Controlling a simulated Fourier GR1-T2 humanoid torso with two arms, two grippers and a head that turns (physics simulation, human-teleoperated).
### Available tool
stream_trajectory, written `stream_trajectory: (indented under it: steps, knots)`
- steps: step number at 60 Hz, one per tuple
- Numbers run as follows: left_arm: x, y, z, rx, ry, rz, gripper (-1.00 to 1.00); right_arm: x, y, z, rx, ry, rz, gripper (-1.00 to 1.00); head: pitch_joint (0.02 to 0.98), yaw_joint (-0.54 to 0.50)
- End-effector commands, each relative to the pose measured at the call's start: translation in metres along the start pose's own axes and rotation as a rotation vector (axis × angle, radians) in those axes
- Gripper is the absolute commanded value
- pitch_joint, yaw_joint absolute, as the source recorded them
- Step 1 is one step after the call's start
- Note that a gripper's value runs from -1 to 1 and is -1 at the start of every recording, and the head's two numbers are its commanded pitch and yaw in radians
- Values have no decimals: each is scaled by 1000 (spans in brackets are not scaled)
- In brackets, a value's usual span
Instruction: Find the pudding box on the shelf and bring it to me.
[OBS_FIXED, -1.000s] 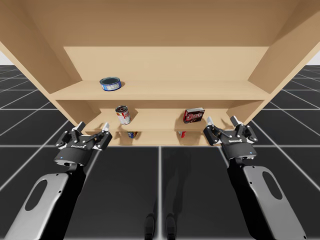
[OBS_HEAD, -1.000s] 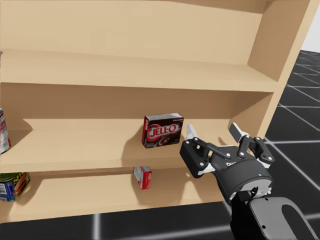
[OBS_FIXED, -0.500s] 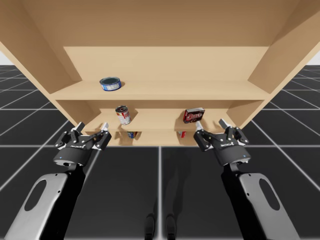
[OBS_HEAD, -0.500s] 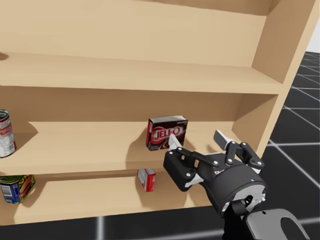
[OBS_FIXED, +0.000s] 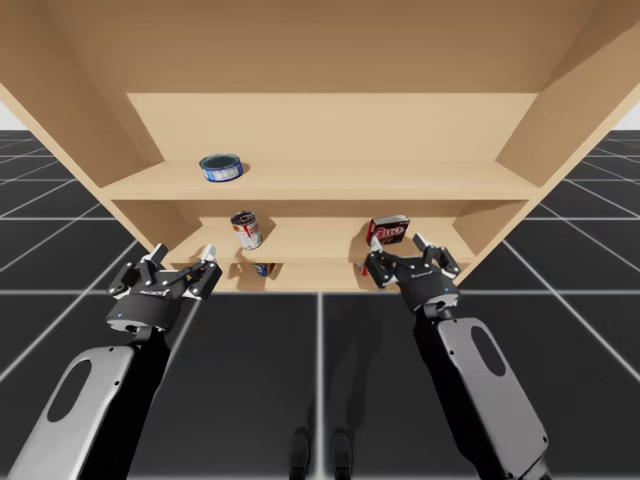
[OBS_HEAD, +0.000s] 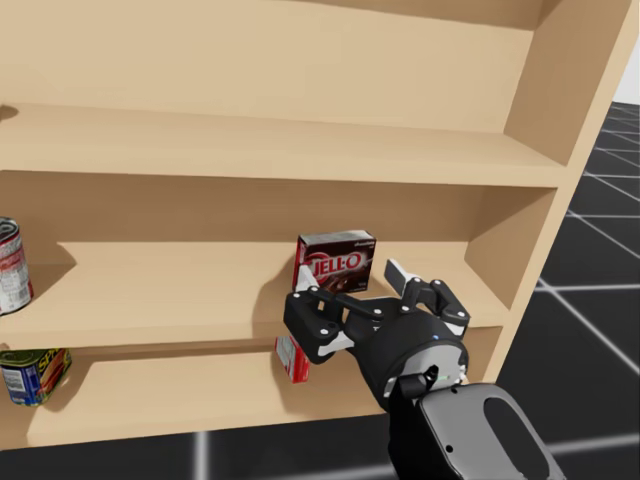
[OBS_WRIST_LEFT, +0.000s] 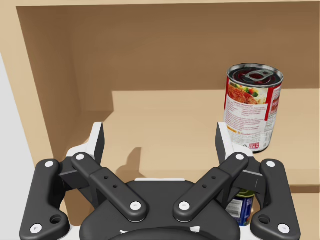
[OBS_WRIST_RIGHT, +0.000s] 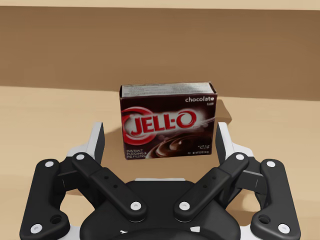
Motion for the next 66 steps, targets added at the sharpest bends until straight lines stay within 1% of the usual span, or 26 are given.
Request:
stream_trajectory:
  steps: [1, 7, 11, 14, 21, 31, 44, 51, 53, 54, 55, 56, 57, 58, 60, 66]
  knots:
    - [0, 0, 0, 4, -1, 0, -1000, -5, 1, -15, -26, 18, 16, -1000, 518, -238]
    - [0, 0, 0, 7, -2, 0, -1000, -7, -1, -22, -43, 21, 19, -1000, 522, -238]
    - [0, 0, 0, 10, -5, -3, -1000, -8, -1, -27, -44, 25, 10, -1000, 524, -237]
    - [1, 0, 1, 12, -9, -3, -1000, -9, -1, -30, -53, 26, 17, -1000, 526, -236]
    - [1, 0, 1, 13, -17, -5, -1000, -11, -2, -39, -65, 36, 11, -1000, 533, -238]
    - [2, -1, 2, 15, -27, -10, -1000, -13, -1, -51, -67, 46, 16, -1000, 538, -240]
    - [2, -1, 3, 14, -30, -12, -1000, -13, -1, -60, -78, 50, 23, -1000, 538, -237]
    - [2, -2, 3, 12, -30, -14, -1000, -14, 0, -62, -84, 45, 31, -1000, 538, -236]
    - [2, -2, 3, 11, -30, -14, -1000, -14, -1, -62, -81, 43, 25, -979, 538, -237]
    - [2, -2, 3, 10, -29, -15, -1000, -15, -1, -62, -93, 33, 25, -691, 538, -237]
    - [2, -2, 3, 10, -29, -15, -1000, -15, 0, -63, -101, 28, 26, -276, 538, -237]
    - [2, -2, 3, 9, -29, -15, -1000, -15, 0, -62, -109, 24, 31, -10, 538, -237]
    - [2, -3, 3, 9, -29, -16, -1000, -16, 0, -62, -116, 18, 42, 928, 538, -237]
    - [2, -3, 3, 9, -29, -16, -1000, -16, -1, -62, -113, 20, 37, 1000, 538, -237]
    - [2, -3, 3, 8, -29, -16, -1000, -16, -1, -61, -114, 21, 31, 1000, 538, -236]
    - [2, -3, 3, 8, -29, -16, -1000, -14, -2, -55, -114, 10, 37, 1000, 536, -236]
